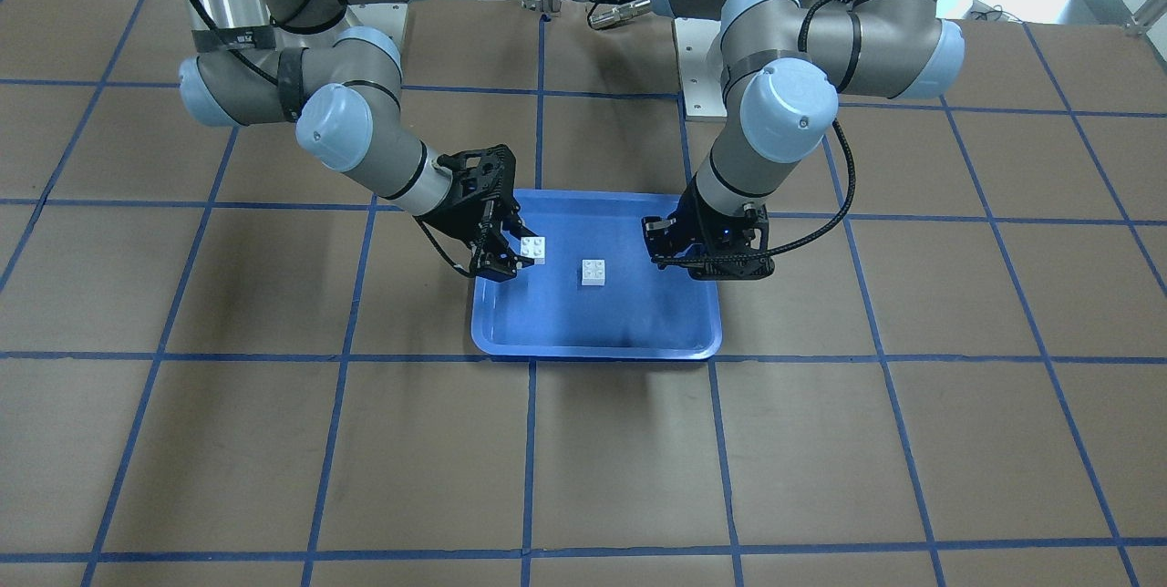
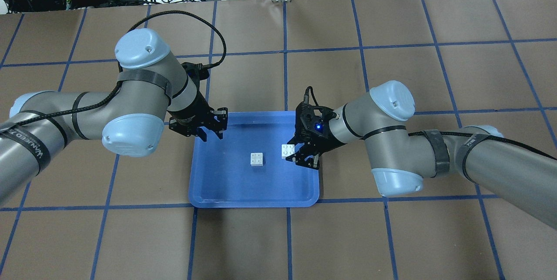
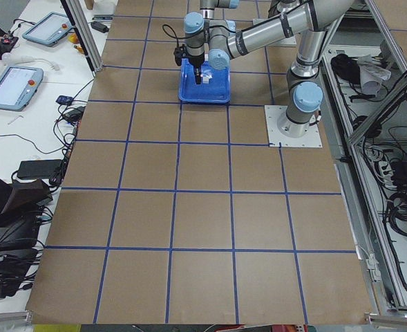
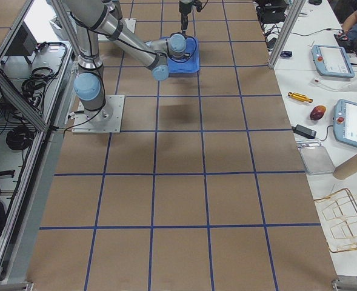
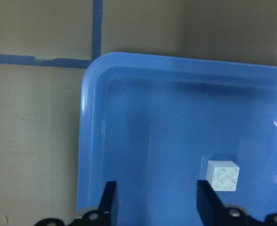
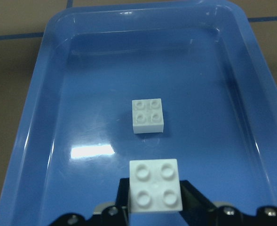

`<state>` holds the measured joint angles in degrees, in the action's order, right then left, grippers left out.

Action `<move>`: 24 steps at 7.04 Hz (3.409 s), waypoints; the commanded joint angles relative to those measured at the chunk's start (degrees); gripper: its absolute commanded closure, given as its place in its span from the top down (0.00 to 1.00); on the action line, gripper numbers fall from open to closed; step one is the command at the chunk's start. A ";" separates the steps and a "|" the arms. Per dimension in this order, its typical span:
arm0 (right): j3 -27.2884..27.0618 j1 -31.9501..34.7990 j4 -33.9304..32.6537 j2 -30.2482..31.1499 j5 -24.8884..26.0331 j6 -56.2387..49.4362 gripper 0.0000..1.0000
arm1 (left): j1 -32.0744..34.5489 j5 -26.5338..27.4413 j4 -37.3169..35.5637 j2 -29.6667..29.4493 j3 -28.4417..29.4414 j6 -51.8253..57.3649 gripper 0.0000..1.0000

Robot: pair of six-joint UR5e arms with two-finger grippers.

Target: Assemble white blocks and place on blue tray

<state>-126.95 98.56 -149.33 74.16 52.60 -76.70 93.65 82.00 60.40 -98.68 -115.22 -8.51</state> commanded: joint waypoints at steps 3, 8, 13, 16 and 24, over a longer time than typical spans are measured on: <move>-0.31 1.11 -2.72 -4.27 -0.30 0.32 0.01 | 5.14 -1.58 -10.56 -5.63 -4.22 -0.54 0.10; 0.21 2.52 -9.65 -6.92 0.39 4.27 0.00 | 5.67 -1.93 -13.55 -8.01 -4.40 0.33 0.10; 0.74 3.74 -14.32 -9.29 0.49 8.83 0.00 | 6.64 -2.02 -15.14 -8.81 -4.48 -0.01 0.09; 1.09 5.06 -14.32 -9.55 0.75 10.25 0.00 | 6.64 -2.11 -15.05 -8.90 -4.57 -0.01 0.09; 1.45 5.15 -14.94 -10.35 0.75 11.13 0.09 | 6.64 -5.10 -15.05 -8.81 -5.01 -0.36 0.09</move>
<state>-125.51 103.63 -164.27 63.82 53.29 -65.59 100.27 76.98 45.35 -107.50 -120.23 -8.80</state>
